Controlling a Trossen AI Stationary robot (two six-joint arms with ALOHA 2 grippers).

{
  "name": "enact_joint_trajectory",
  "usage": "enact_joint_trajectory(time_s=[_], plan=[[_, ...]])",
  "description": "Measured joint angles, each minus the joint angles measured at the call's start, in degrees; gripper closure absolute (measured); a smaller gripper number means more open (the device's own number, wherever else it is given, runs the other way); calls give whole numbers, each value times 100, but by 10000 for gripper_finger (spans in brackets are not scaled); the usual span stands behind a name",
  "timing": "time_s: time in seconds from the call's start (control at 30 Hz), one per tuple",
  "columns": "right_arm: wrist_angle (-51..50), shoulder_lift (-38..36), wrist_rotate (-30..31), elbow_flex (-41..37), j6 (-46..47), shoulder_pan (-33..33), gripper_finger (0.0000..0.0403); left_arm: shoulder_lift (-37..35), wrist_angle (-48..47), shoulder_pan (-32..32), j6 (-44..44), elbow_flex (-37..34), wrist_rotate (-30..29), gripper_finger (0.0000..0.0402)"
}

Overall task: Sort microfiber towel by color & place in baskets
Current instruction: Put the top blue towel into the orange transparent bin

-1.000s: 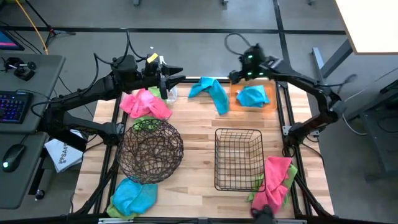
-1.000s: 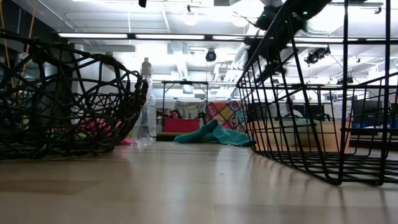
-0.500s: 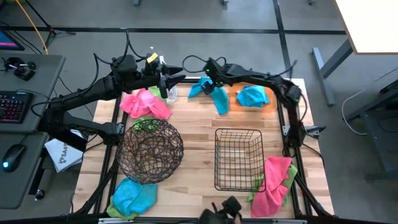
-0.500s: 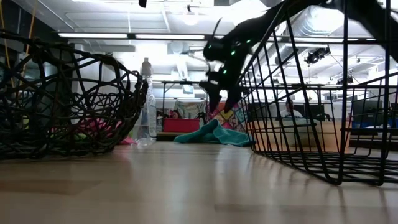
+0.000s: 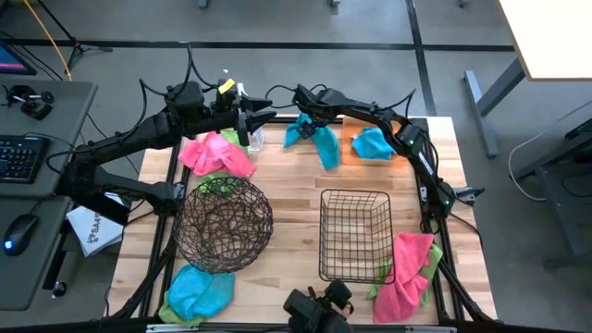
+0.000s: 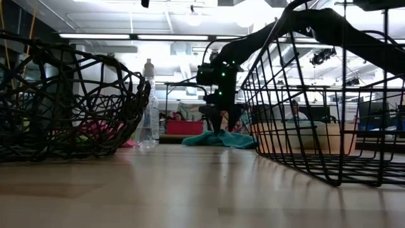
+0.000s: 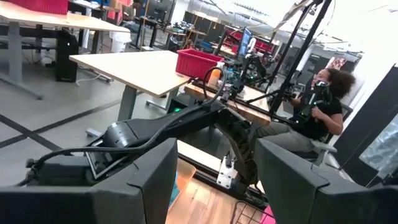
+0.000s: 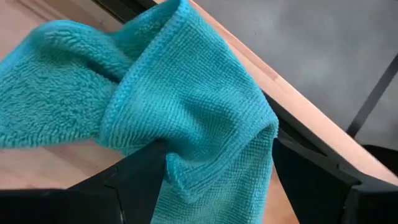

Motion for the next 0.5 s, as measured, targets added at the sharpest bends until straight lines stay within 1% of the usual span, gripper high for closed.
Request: enact_joint_trajectory(time_s=[0.1,0.17,0.23,0.3,0.37,0.4,0.43,0.5], plan=[[-16,2,-8,19,-158,6,118,0,1,0,110,0,-2,197],[-119,6,-13,19,-276,6,143,0,2,0,117,0,0,197],[-153,6,-18,17,-356,6,192,0,9,0,121,0,-2,197],[-153,6,-50,17,-439,20,267,0,43,0,121,0,-2,197],[-153,-23,-112,17,-572,40,355,0,50,0,123,0,-2,197],[-128,-67,-116,15,-679,53,378,0,50,0,125,0,-2,197],[-119,-140,-112,24,-710,77,383,0,48,0,125,0,-2,197],[-178,-345,-111,152,-747,122,380,0,49,0,127,0,-2,197]])
